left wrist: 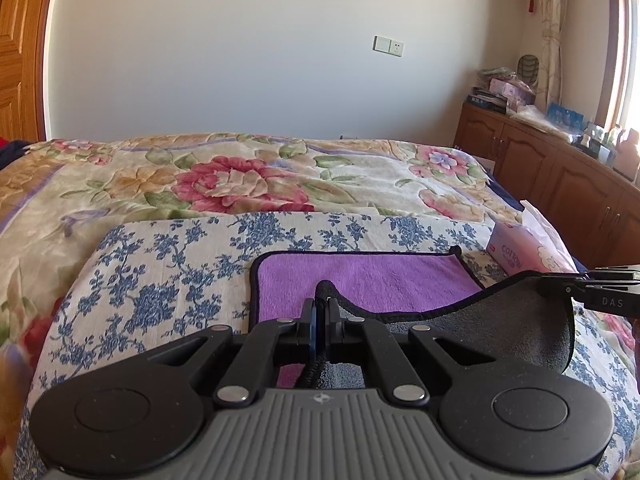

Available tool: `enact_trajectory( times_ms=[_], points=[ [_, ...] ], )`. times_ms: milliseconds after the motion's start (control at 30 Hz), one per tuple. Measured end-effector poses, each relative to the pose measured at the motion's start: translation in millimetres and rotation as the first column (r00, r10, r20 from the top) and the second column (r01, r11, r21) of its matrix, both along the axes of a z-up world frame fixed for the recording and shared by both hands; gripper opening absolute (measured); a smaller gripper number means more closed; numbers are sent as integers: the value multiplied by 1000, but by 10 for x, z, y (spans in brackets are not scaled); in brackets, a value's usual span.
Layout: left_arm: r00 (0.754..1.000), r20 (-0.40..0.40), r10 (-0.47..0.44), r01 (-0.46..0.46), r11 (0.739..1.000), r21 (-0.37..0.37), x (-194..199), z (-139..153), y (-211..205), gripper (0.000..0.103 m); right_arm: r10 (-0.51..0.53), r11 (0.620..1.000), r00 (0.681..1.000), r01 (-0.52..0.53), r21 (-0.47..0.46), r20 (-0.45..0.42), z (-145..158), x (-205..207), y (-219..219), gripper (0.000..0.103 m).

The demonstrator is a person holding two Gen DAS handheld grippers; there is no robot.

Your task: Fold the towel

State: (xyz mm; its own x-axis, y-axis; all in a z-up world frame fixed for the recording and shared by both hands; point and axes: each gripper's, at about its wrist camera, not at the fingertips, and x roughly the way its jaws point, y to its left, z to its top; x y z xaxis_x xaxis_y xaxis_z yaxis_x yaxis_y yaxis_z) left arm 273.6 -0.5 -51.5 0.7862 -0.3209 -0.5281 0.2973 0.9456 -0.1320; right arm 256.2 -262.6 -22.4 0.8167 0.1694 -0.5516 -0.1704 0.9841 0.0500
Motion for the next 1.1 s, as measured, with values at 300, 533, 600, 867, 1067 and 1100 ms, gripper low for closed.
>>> enact_trajectory(
  times_ms=[300, 533, 600, 867, 1067, 1100],
  points=[
    [1000, 17, -7, 6, 1000, 26, 141, 50, -14, 5, 5, 1000, 1000, -4, -23, 29, 19, 114, -4, 7],
    [999, 38, -14, 12, 999, 35, 290, 141, -55, 5, -4, 1000, 998, 6, -31, 65, 76, 239, -27, 7],
    [999, 40, -19, 17, 999, 42, 332, 146, -78, 5, -7, 999, 997, 9, -32, 75, 88, 280, -35, 7],
    [998, 56, -18, 14, 997, 75, 517, 103, -153, 5, -17, 998, 996, 21, -52, 93, 38, 463, -52, 7],
    [998, 68, -8, 3, 997, 74, 670, 76, -211, 5, -18, 997, 995, 25, -68, 96, -30, 567, -63, 7],
    [997, 71, -6, 1, 997, 74, 693, 66, -220, 5, -19, 997, 995, 26, -71, 97, -41, 585, -68, 7]
  ],
)
